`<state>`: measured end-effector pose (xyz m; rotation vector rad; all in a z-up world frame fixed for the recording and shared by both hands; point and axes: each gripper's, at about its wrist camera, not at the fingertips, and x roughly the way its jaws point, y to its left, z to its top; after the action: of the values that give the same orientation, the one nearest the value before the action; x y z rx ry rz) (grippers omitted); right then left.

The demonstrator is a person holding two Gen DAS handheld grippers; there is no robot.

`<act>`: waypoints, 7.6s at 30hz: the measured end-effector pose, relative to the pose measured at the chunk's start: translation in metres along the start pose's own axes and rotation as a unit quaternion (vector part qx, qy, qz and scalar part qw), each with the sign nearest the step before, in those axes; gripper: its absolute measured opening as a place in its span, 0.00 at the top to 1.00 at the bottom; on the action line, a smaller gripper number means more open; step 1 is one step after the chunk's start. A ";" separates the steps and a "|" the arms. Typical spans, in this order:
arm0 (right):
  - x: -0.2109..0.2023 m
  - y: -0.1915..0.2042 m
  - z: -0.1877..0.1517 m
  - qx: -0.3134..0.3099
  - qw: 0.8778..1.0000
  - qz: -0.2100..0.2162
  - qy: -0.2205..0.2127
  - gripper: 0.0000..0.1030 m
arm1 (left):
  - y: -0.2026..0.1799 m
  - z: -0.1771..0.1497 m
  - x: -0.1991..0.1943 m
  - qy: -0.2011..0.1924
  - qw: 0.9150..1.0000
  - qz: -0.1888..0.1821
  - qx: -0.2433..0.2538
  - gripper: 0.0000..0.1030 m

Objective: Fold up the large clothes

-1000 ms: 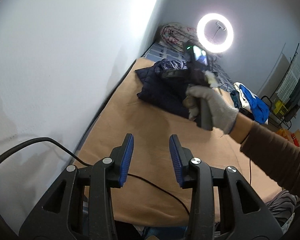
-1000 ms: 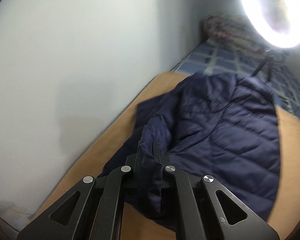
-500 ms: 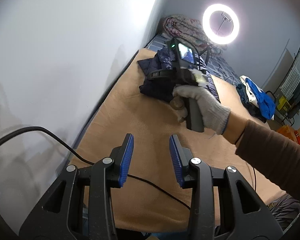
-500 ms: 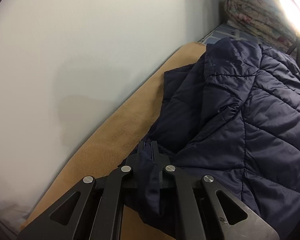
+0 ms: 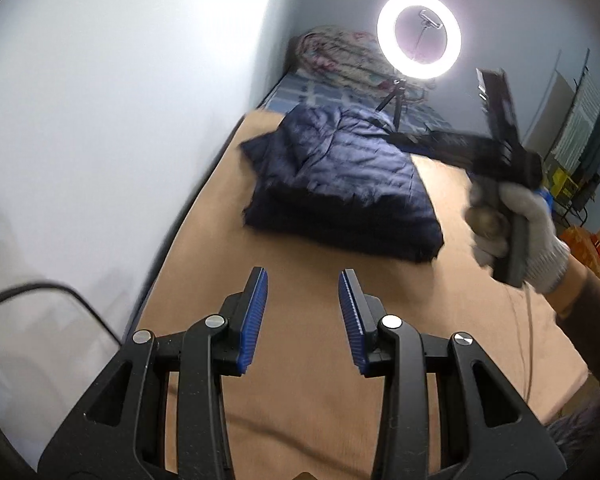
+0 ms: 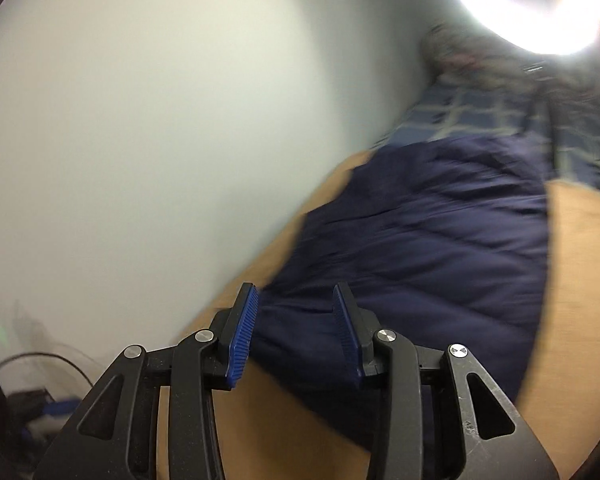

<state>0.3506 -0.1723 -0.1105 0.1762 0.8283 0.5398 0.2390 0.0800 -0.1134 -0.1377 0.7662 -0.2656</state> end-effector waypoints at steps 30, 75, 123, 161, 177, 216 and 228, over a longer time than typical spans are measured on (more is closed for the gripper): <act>0.039 -0.092 0.014 -0.038 0.995 -0.093 0.029 0.68 | -0.002 0.076 0.180 0.026 1.000 0.002 -0.003 0.64; 0.049 -0.183 -0.080 0.231 0.956 0.151 0.096 0.26 | 0.044 0.082 0.205 0.069 0.996 -0.035 -0.051 0.37; -0.104 -0.122 -0.160 0.118 0.977 0.004 0.175 0.61 | 0.013 0.008 0.219 0.184 0.900 -0.281 -0.279 0.20; -0.089 -0.214 -0.129 0.258 0.964 -0.012 0.055 0.37 | -0.071 0.045 0.250 0.214 0.956 -0.167 -0.114 0.28; -0.089 -0.155 -0.105 0.139 0.985 -0.075 0.076 0.81 | -0.128 0.048 0.202 0.127 0.988 -0.083 0.037 0.81; -0.282 -0.129 -0.087 0.033 0.979 -0.201 0.000 0.87 | -0.295 0.066 0.100 0.041 0.967 -0.176 0.181 0.85; -0.343 -0.194 -0.076 0.067 0.966 -0.247 -0.033 0.88 | -0.377 0.094 0.140 0.042 0.955 -0.229 0.182 0.85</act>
<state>0.1801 -0.5207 -0.0066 0.1042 0.8074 0.0095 0.3304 -0.3182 -0.0570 0.0489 0.7515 -0.8527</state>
